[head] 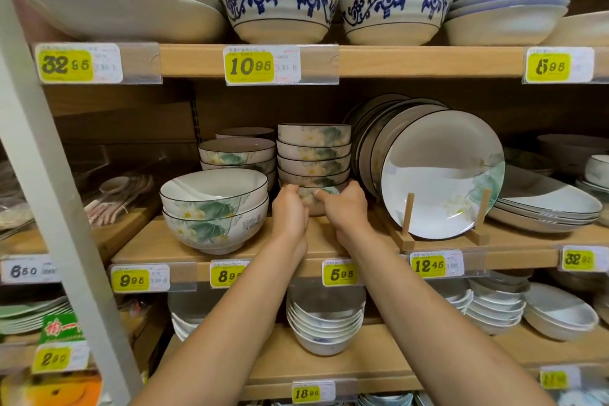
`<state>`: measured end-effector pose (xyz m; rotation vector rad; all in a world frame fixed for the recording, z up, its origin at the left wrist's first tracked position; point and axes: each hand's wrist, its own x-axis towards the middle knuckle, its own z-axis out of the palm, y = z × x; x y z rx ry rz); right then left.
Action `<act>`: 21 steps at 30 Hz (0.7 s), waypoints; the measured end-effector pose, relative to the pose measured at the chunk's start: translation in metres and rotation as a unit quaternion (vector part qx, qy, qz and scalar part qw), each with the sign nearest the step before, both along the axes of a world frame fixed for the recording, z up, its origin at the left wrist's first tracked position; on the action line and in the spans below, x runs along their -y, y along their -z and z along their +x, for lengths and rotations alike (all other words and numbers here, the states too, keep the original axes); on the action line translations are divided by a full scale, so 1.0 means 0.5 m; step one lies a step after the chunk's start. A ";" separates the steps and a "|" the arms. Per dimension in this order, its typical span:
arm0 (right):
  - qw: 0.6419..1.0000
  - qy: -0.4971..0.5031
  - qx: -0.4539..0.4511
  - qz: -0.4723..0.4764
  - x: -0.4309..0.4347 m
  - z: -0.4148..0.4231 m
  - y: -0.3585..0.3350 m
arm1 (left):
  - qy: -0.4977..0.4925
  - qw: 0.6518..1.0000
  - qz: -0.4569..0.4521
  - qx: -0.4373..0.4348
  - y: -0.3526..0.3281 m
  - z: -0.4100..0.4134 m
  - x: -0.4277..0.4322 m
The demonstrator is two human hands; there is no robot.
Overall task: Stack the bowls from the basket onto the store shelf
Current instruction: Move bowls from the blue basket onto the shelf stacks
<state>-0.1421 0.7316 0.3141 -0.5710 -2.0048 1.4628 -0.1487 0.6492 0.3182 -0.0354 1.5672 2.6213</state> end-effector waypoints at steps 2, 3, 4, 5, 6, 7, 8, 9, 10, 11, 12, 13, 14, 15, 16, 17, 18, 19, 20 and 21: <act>1.000 0.011 0.003 -0.016 -0.003 -0.020 -0.003 | 0.009 1.000 0.023 0.015 -0.005 -0.011 -0.007; 1.000 0.015 0.009 -0.025 -0.005 -0.030 -0.003 | 0.010 0.999 0.028 0.018 -0.007 -0.016 -0.013; 0.999 0.020 0.017 -0.033 -0.005 -0.040 -0.003 | 0.003 0.999 0.032 0.020 -0.010 -0.022 -0.017; 0.999 0.026 0.026 -0.040 -0.003 -0.050 -0.004 | -0.005 0.999 0.038 0.026 -0.013 -0.028 -0.021; 0.998 0.033 0.033 -0.046 -0.003 -0.060 -0.005 | -0.013 0.999 0.042 0.031 -0.016 -0.036 -0.025; 0.997 0.037 0.038 -0.055 -0.003 -0.070 -0.006 | -0.020 0.998 0.047 0.034 -0.019 -0.043 -0.029; 0.996 0.037 0.041 -0.068 -0.003 -0.081 -0.008 | -0.024 0.998 0.049 0.041 -0.019 -0.050 -0.033; 0.995 0.033 0.044 -0.089 -0.005 -0.090 -0.010 | -0.027 0.997 0.052 0.047 -0.020 -0.054 -0.037; 0.992 0.024 0.051 -0.111 -0.007 -0.097 -0.012 | -0.027 0.997 0.057 0.053 -0.017 -0.063 -0.043; 0.989 0.009 0.063 -0.130 -0.010 -0.100 -0.014 | -0.028 0.996 0.064 0.058 -0.015 -0.069 -0.048; 0.987 -0.008 0.067 -0.145 -0.011 -0.105 -0.017 | -0.029 0.995 0.073 0.066 -0.011 -0.078 -0.053; 0.985 -0.026 0.058 -0.159 -0.012 -0.111 -0.017 | -0.026 0.994 0.082 0.072 -0.008 -0.085 -0.058; 0.983 -0.038 0.048 -0.170 -0.014 -0.117 -0.020 | -0.022 0.993 0.087 0.073 -0.005 -0.095 -0.063; 0.980 -0.047 0.050 -0.186 -0.013 -0.123 -0.021 | -0.018 0.993 0.088 0.072 0.000 -0.103 -0.069; 0.976 -0.059 0.063 -0.202 -0.012 -0.127 -0.024 | -0.010 0.993 0.094 0.068 0.003 -0.111 -0.076; 0.970 -0.074 0.081 -0.217 -0.013 -0.132 -0.024 | -0.004 0.993 0.100 0.066 0.007 -0.123 -0.084; 0.963 -0.087 0.095 -0.235 -0.011 -0.135 -0.025 | 0.002 0.992 0.104 0.066 0.009 -0.134 -0.090; 0.964 -0.090 0.099 -0.228 -0.011 -0.141 -0.025 | 0.009 0.992 0.111 0.065 0.009 -0.146 -0.094; 0.968 -0.087 0.081 -0.221 -0.015 -0.153 -0.023 | 0.025 0.990 0.123 0.060 0.006 -0.156 -0.097; 0.978 -0.071 0.058 -0.186 -0.020 -0.168 -0.018 | 0.040 0.988 0.141 0.048 0.001 -0.166 -0.100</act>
